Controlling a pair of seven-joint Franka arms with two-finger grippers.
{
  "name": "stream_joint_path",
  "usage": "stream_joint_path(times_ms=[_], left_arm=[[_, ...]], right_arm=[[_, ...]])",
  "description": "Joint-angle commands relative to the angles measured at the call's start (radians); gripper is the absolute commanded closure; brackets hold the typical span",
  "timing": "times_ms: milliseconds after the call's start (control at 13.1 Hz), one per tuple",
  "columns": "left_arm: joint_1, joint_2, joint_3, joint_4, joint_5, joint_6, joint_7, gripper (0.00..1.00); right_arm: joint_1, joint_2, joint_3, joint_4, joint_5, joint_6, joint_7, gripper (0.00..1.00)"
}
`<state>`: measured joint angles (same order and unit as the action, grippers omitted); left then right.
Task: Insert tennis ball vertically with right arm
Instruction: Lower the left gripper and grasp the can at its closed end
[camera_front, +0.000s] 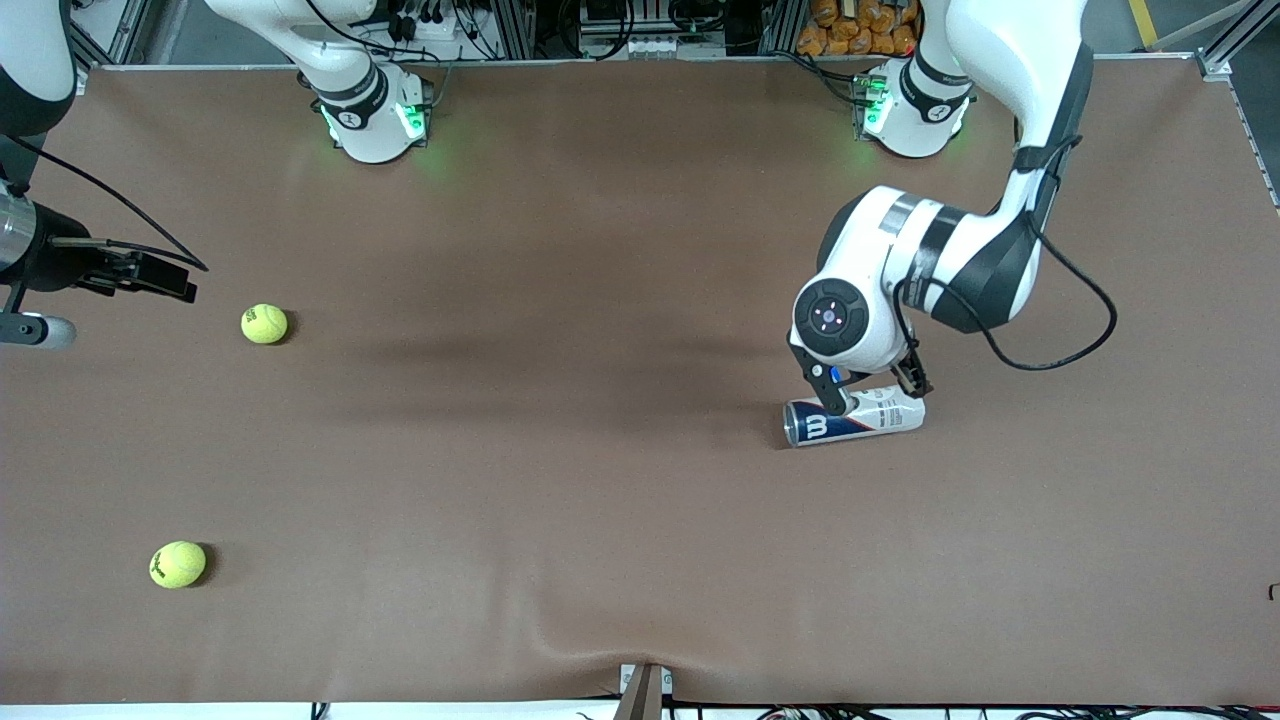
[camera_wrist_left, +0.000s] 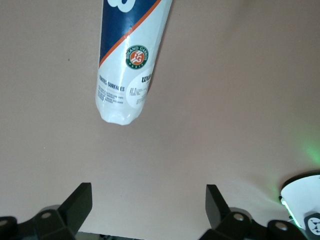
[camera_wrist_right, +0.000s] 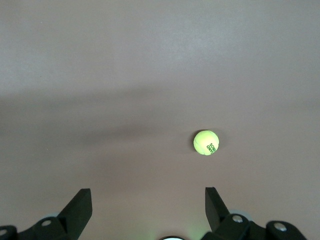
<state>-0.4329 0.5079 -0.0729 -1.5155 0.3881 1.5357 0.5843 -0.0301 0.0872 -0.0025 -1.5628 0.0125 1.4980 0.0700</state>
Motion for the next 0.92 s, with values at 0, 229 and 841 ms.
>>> stream_joint_path(times_ms=[0,229,841], left_arm=[[-0.012,0.026,-0.002,0.018,0.090,0.027,0.061,0.00],[-0.004,0.032,-0.002,0.018,0.094,0.061,0.089,0.00],[0.002,0.043,-0.001,0.015,0.080,0.052,0.143,0.00]], right_arm=[[-0.002,-0.006,-0.001,-0.006,0.006,0.008,0.007,0.00],[-0.002,-0.006,-0.001,-0.006,0.006,0.013,0.005,0.00],[0.002,-0.015,0.001,0.056,0.006,0.001,-0.010,0.00]])
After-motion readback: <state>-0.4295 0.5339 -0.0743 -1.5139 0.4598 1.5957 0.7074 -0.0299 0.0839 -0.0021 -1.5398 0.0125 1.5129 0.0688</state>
